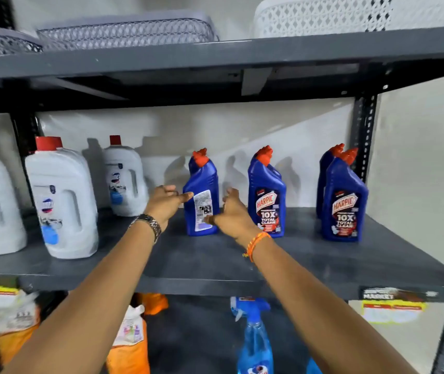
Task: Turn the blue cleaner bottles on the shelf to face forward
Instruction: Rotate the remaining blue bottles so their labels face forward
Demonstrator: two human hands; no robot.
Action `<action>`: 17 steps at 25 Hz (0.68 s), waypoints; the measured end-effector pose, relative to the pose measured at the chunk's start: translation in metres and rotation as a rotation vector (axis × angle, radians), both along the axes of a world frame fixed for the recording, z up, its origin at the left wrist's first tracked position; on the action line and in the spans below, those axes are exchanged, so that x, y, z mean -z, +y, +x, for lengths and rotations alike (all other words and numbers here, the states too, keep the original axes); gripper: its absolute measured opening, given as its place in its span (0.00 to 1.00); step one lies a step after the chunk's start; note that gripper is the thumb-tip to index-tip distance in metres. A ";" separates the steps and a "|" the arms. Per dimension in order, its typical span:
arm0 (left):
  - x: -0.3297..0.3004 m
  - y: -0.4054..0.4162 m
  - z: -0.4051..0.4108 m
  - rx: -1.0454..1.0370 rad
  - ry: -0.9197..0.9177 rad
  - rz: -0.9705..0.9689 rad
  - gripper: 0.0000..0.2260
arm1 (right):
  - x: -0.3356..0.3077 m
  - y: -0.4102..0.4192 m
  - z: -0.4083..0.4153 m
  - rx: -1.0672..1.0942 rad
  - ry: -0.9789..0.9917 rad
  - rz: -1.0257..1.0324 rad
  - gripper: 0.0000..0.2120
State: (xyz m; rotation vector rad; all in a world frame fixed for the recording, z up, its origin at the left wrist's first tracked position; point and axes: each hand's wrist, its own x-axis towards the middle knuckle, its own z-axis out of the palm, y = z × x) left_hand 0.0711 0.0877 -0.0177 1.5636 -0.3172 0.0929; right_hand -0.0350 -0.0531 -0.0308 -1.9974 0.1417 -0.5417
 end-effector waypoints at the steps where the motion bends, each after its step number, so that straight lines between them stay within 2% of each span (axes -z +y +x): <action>1: 0.000 -0.001 0.003 0.053 -0.007 0.021 0.18 | 0.004 0.002 0.014 0.029 0.056 0.021 0.37; 3: 0.001 -0.002 0.006 0.133 -0.051 0.080 0.10 | 0.009 0.001 0.035 0.074 0.156 0.039 0.35; 6: 0.008 0.004 0.021 0.198 -0.105 0.103 0.14 | 0.021 -0.008 0.058 0.083 0.230 0.012 0.31; 9: 0.012 0.009 0.027 0.232 -0.126 0.097 0.13 | 0.030 -0.016 0.072 0.040 0.222 0.018 0.28; 12: 0.001 0.017 0.026 0.245 -0.185 0.068 0.11 | 0.020 -0.013 0.067 -0.037 0.134 0.062 0.26; 15: -0.018 0.023 0.025 0.190 -0.246 -0.001 0.10 | 0.007 0.001 0.049 -0.169 0.018 0.289 0.22; 17: -0.034 0.024 0.019 0.108 -0.295 0.029 0.09 | 0.000 0.018 0.039 -0.106 -0.104 0.371 0.22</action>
